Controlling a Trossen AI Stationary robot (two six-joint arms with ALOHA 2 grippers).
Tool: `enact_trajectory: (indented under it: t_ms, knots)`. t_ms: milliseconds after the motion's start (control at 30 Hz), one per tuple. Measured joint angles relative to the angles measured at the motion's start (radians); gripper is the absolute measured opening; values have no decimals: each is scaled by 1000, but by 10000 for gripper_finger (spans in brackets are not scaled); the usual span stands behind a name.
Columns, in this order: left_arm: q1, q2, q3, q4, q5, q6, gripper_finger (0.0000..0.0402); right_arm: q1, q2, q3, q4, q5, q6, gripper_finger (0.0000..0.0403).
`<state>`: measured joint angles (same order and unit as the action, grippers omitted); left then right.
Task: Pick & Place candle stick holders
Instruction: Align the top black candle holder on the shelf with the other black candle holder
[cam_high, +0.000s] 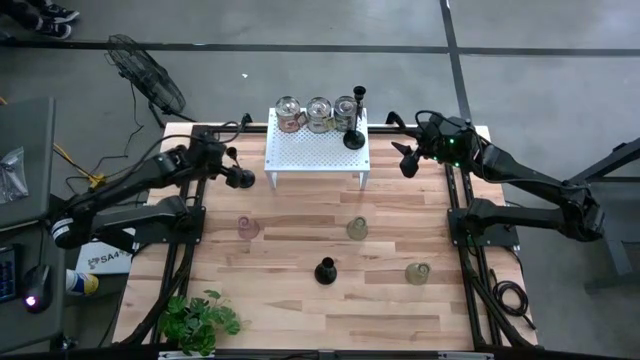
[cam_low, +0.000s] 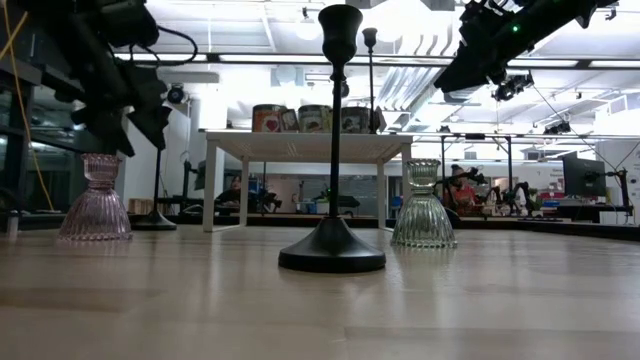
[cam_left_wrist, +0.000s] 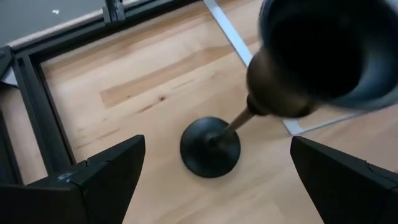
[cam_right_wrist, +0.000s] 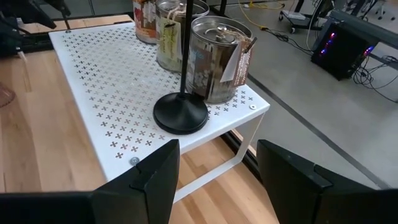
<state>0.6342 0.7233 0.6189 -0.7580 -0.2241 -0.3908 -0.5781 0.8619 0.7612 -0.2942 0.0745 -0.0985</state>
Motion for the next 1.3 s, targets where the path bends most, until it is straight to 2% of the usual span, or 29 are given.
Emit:
enact_trajectory:
  t_ms: [367,667,800,1100,1300]
  knots:
    - [0,0,-69,113,-7,19,395,0,0,0,7,2,-4,206]
    - [0,1,-94,197,-58,15,389,0,0,0,14,1,-4,206]
    - [0,1,-94,208,-59,-10,355,0,0,0,15,1,-4,206]
    - [0,1,-94,210,-59,-52,253,0,0,0,14,-4,-4,206]
    - [0,1,-94,211,-59,-52,205,0,0,0,14,-6,-4,206]
